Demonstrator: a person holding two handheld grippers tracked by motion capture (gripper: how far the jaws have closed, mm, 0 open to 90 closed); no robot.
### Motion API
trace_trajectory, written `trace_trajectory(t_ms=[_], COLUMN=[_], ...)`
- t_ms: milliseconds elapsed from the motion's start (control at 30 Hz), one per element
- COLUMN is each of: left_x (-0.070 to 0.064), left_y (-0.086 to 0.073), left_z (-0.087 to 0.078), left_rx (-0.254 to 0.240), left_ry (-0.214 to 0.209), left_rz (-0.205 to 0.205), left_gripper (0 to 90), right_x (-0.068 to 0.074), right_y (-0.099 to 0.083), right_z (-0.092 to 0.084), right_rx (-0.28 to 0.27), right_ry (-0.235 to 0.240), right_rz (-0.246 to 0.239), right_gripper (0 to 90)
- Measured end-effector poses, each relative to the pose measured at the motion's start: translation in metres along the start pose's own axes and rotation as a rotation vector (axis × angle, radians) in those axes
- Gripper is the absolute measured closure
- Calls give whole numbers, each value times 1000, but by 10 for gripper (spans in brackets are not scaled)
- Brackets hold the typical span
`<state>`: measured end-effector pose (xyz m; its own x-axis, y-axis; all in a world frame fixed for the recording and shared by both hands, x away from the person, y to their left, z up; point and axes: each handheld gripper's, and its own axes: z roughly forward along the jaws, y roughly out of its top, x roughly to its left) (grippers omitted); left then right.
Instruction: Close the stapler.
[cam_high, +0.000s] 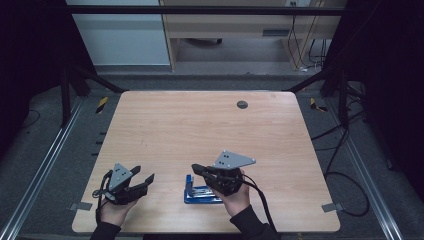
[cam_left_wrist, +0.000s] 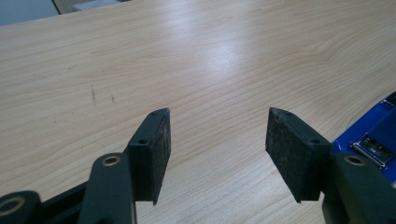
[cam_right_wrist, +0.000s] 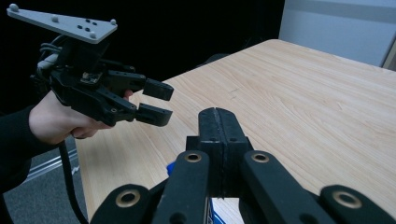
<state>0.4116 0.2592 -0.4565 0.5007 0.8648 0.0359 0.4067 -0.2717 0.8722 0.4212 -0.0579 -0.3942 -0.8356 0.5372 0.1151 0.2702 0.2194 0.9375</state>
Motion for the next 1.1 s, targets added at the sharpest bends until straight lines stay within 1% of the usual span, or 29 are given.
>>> trace_trajectory(t_ms=[167, 233, 300, 400, 500, 567, 667, 800, 933, 1100], left_x=[1, 1, 1, 1, 0, 0, 0, 0, 0, 0], left_y=[0, 0, -1, -1, -1, -1, -1, -1, -1, -1], left_z=[-1, -1, 0, 0, 0, 0, 0, 0, 1, 1], left_rx=[-2, 1, 3, 5, 3, 4, 4, 5, 6, 9], left_ry=[5, 7, 6, 5, 4, 3, 1, -3, -4, -6], left_rz=[-5, 0, 0, 0, 1, 1, 1, 2, -1, 0], left_gripper=[400, 400, 399, 399, 398, 398, 397, 397, 392, 392], right_x=[6, 9, 12, 15, 17, 16, 16, 14, 8, -1], right_y=[1, 0, 0, -1, -3, -5, -5, -6, -12, -22], right_z=[9, 14, 17, 19, 21, 22, 21, 17, 10, 1], right_rx=[18, 34, 50, 64, 79, 90, 90, 98, 121, 131], right_ry=[19, 31, 32, 37, 25, 21, 21, 11, -10, -23], right_rz=[-9, -14, -31, -35, -47, -46, -48, -54, -53, -31], right_gripper=[900, 900, 900, 900, 900, 900, 900, 900, 900, 900])
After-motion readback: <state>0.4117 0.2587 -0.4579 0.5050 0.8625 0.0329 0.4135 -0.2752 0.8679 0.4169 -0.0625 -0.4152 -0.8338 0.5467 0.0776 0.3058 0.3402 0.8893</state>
